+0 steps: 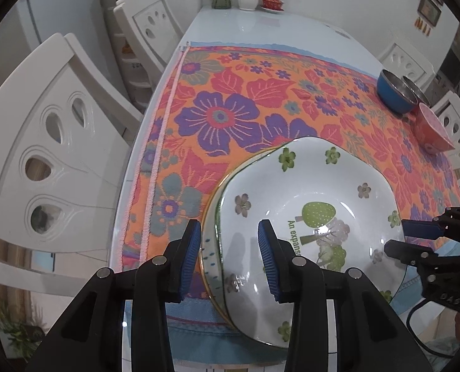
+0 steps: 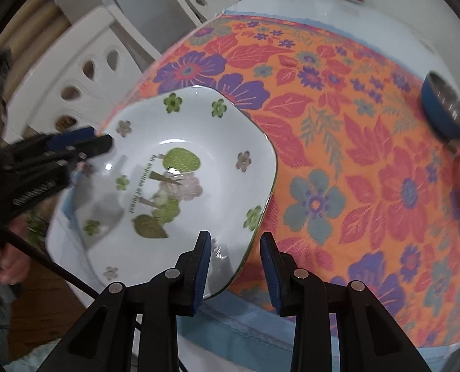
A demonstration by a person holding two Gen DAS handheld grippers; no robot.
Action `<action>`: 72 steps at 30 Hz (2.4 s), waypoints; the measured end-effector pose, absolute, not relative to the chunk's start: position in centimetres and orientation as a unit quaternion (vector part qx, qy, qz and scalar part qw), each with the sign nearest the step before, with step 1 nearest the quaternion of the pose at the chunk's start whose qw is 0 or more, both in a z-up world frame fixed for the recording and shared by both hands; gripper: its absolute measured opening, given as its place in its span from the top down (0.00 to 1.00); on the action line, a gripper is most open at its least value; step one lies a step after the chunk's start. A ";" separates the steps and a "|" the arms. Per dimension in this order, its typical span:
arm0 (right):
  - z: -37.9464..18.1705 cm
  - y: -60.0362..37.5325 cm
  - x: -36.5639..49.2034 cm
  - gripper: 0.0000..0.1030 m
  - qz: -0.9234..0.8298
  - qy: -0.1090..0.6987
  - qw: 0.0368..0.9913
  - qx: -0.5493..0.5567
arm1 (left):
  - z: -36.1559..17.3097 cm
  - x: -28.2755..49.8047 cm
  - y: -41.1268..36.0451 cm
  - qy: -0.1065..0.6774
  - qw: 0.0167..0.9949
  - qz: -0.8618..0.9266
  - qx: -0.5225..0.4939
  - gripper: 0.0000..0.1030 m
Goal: Organize plates and bowls
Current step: 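Lower the square plate onto the plate stack with both grippers, then open both grippers and withdraw from the plate stack, then move both grippers to the pink polka-dot bowl rim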
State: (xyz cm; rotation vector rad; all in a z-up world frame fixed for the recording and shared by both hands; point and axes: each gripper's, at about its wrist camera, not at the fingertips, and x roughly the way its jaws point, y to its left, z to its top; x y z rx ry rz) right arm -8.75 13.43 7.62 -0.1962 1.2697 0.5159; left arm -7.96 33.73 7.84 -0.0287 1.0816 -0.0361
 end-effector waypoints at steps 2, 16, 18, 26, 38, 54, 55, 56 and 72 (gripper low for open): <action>7.5 13.8 -8.8 0.67 0.234 0.586 0.769 -0.100 | 8.0 -8.0 34.0 0.512 0.859 -0.015 -0.021 0.65; 7.2 15.5 -8.7 0.67 0.237 0.602 0.758 -0.088 | 8.8 -8.5 36.2 0.496 0.865 0.002 -0.074 0.65; 7.5 14.7 -8.8 0.67 0.235 0.601 0.760 -0.078 | 9.1 -8.3 36.0 0.492 0.867 -0.002 -0.080 0.65; 10.4 8.7 -8.8 0.60 0.208 0.568 0.796 0.011 | 12.3 -6.6 32.9 0.455 0.885 -0.033 -0.093 0.66; 13.6 -4.5 -7.2 0.47 0.183 0.532 0.821 0.102 | 17.2 -4.4 19.8 0.404 0.907 -0.094 -0.074 0.30; 12.5 -24.4 -1.9 0.36 0.053 0.509 0.833 0.211 | 15.2 1.6 1.7 0.436 0.874 -0.201 -0.080 0.30; 12.1 -25.1 -1.3 0.36 0.048 0.511 0.832 0.212 | 14.6 2.1 1.3 0.442 0.870 -0.203 -0.087 0.30; 11.7 -25.7 -0.7 0.36 0.046 0.514 0.830 0.212 | 13.9 2.8 0.7 0.450 0.864 -0.205 -0.096 0.30; 3.9 -28.4 7.8 0.38 0.068 0.574 0.791 0.200 | 4.4 10.4 -4.8 0.546 0.805 -0.193 -0.131 0.54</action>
